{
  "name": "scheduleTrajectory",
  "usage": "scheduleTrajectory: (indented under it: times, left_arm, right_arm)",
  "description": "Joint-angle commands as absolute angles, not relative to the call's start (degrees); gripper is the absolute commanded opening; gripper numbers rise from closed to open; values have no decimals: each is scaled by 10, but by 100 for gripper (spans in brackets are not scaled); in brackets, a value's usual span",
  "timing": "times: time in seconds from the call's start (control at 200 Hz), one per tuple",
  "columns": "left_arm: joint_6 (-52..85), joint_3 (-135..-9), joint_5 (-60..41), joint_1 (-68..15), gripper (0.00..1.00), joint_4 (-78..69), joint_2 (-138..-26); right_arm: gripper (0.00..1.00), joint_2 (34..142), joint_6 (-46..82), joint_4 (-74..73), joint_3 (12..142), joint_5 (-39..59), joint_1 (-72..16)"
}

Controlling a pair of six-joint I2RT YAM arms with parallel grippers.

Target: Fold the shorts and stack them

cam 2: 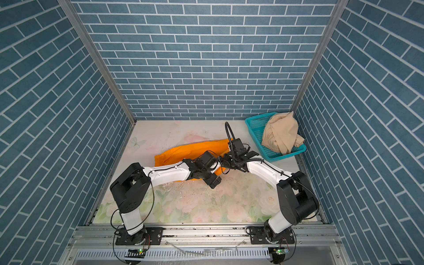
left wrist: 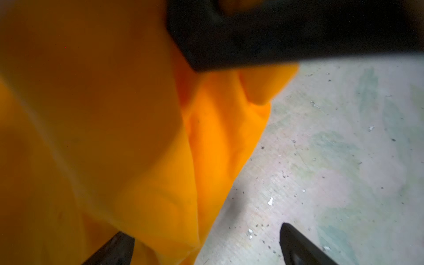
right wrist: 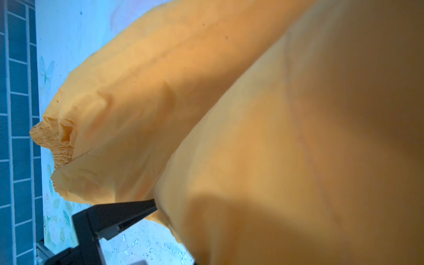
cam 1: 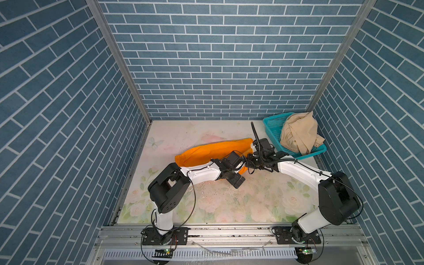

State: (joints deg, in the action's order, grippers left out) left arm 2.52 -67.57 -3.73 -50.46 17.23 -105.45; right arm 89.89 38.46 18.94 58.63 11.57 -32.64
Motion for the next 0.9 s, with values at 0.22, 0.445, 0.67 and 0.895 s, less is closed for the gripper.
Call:
scheduleTrajectory:
  times: [0.22,0.445,0.67,0.895]
  left_arm:
    - [41,-697,12,-490,70,158,-1091]
    - [56,-691,-87,-488,70,129,-1088]
    - [64,-631,-74,-490,97,72,-1053]
    - [73,-685,4,-483,93,97,-1095]
  right_arm:
    - [5,900,375,255,600,143,-323]
    - [8,897,399,234,594,143,-315]
    - [8,911,419,198,594,163,-311]
    - [8,912,436,174,579,178,-311]
